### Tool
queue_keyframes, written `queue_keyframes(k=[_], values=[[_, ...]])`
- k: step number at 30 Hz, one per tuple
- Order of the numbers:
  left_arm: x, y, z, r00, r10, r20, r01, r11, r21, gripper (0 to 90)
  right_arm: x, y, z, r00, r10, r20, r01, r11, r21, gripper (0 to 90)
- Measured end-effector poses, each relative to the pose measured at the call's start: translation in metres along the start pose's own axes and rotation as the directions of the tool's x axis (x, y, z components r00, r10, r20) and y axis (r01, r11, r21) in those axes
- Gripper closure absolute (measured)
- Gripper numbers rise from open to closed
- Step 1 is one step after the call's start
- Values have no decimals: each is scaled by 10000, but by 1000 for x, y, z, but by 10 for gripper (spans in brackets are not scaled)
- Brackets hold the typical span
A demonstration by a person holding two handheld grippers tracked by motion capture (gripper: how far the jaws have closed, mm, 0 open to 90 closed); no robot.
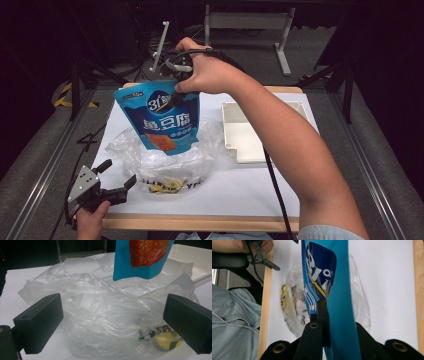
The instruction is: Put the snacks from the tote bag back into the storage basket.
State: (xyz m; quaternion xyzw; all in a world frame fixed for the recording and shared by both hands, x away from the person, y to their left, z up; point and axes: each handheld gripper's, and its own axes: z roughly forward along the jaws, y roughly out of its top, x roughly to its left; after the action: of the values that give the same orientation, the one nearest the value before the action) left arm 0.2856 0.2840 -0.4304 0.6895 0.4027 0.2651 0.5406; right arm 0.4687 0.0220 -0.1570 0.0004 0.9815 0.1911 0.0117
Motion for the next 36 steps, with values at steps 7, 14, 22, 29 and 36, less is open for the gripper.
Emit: queue_keyframes(k=[7,14,22,29,36], values=[[0,0,1,10000,7,-15,-7,10000,-36,36,-3,-17,-20,9993,234,288,-236,9997,60,889],[-1,0,1,10000,21,-29,-21,10000,-1,36,-9,-38,-34,9967,616,534,-628,9978,193,889],[-1,0,1,10000,29,-60,-29,10000,6,36,-14,-59,-49,9918,934,867,-956,9952,223,890],[-1,0,1,10000,33,-72,-33,10000,22,36,-18,-79,-64,9849,1322,1119,-1348,9907,163,889],[-1,0,2,10000,48,-67,-48,10000,5,36,-21,-100,-81,9756,1687,1408,-1725,9849,149,889]])
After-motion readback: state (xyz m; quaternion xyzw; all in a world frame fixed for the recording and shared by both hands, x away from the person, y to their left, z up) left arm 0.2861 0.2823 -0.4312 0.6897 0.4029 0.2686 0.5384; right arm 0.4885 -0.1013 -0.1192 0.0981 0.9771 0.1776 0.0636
